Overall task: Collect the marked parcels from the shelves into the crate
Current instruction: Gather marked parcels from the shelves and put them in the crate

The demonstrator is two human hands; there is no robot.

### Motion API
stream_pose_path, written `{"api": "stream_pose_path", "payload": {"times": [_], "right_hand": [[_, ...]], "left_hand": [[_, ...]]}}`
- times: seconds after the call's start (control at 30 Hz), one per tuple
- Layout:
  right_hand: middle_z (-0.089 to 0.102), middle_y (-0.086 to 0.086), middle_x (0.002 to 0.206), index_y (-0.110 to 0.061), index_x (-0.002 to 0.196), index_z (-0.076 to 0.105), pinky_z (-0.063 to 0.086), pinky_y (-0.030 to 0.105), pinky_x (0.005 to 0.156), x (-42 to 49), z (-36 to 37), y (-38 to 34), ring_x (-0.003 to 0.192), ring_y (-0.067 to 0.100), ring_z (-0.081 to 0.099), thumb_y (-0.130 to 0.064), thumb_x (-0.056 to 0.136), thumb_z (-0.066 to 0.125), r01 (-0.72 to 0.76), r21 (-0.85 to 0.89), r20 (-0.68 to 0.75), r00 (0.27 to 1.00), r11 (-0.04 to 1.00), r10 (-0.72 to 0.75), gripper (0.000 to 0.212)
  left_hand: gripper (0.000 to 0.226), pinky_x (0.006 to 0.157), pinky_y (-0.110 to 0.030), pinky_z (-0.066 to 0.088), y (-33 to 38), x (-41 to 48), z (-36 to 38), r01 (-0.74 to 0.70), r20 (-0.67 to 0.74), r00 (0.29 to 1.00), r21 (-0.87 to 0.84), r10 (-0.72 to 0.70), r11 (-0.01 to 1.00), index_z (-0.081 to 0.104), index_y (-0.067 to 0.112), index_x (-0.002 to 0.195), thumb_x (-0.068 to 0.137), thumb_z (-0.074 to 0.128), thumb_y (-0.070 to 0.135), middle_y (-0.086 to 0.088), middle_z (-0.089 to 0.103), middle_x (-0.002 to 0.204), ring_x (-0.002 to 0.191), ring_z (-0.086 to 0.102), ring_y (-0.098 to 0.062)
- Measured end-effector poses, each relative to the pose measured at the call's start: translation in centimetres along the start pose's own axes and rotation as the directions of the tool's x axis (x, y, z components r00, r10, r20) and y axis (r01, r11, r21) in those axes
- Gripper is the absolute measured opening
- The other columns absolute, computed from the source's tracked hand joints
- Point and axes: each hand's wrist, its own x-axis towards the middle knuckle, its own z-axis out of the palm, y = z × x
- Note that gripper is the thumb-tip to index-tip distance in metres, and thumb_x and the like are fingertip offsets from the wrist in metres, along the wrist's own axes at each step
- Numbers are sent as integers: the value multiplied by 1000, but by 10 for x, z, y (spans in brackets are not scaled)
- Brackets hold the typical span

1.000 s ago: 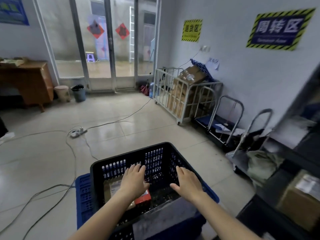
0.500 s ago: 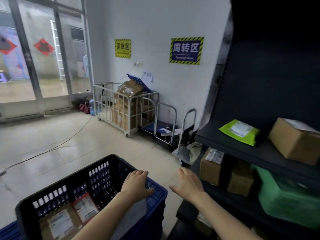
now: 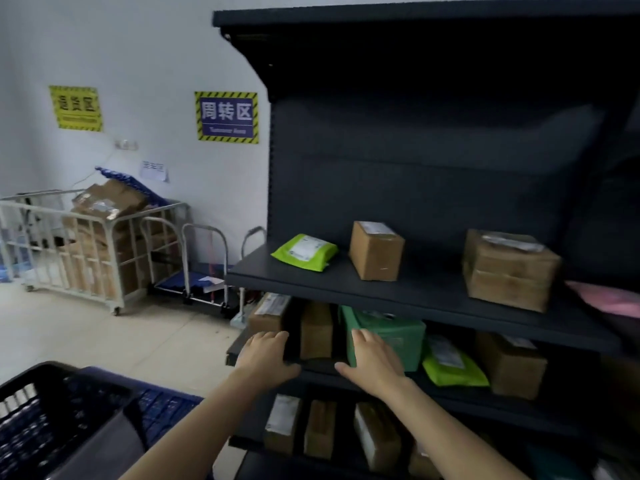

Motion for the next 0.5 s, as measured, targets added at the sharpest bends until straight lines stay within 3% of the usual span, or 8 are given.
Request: {"api": "stream_pose_path", "payload": {"times": [0.23,0.5], "right_hand": [[23,6,154,-9,148,16,26,34,112,-56,-39,115,140,22,25,-57,87,47,-112,-32,-39,993,993,110,83],[31,6,148,-10,146,21,38,32,102,-110,-74,225,133,23,32,-54,88,47,-200,-15,-87,976,980,198,77]], "left_hand": [[74,108,-35,33,124,5,18,-112,-10,994,0,112,994,36,17,140,79,57,53,-5,47,140,133,37,-26],[70,107,-34,34,238,3,35,-190,-53,981,-31,189,981,35,15,141,83,55,49,-6,46,141,133,37,-25]]}}
